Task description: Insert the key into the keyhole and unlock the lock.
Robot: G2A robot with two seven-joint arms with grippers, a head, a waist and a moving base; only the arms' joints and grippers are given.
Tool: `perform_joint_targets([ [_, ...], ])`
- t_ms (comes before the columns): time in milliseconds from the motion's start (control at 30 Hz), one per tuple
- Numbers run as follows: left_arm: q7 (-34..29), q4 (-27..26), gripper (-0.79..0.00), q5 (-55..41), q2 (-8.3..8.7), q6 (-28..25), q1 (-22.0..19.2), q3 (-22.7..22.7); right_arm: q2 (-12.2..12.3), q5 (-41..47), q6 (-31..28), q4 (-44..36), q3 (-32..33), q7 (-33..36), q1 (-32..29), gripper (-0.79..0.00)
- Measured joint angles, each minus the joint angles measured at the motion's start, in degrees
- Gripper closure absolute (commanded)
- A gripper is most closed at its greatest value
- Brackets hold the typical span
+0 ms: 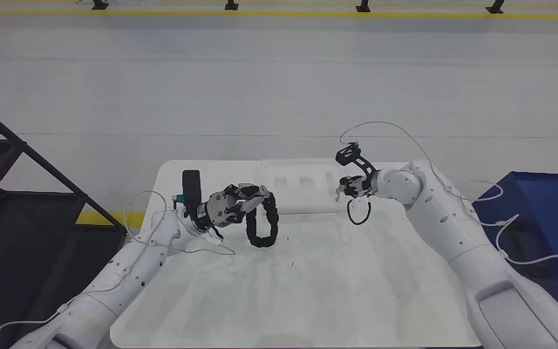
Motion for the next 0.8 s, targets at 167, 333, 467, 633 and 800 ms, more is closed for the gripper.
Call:
perform_joint_targets([
  [167,0.00,0.00,0.000,0.00,0.00,0.00,0.00,0.00,-0.45,0.00,-1.43,0.85,-0.19,-0.44,0.69,0.000],
  [333,0.00,0.00,0.000,0.00,0.00,0.00,0.00,0.00,-0.57,-0.61,-1.75,0.85,-0.05,-0.67,0.79,0.000],
  [467,0.00,0.00,0.000,0.00,0.00,0.00,0.00,0.00,-0.68,-0.66,-1.73,0.85,0.09,-0.47,0.76,0.000],
  [633,0.00,0.00,0.000,0.00,0.00,0.00,0.00,0.00,-0.83,-0.89,-2.01,0.78,0.20,-0.33,0.85,0.000],
  [800,0.00,0.00,0.000,0.00,0.00,0.00,0.00,0.00,-0.96,-1.22,-2.14,0.87,0.24,-0.09,0.85,0.000],
])
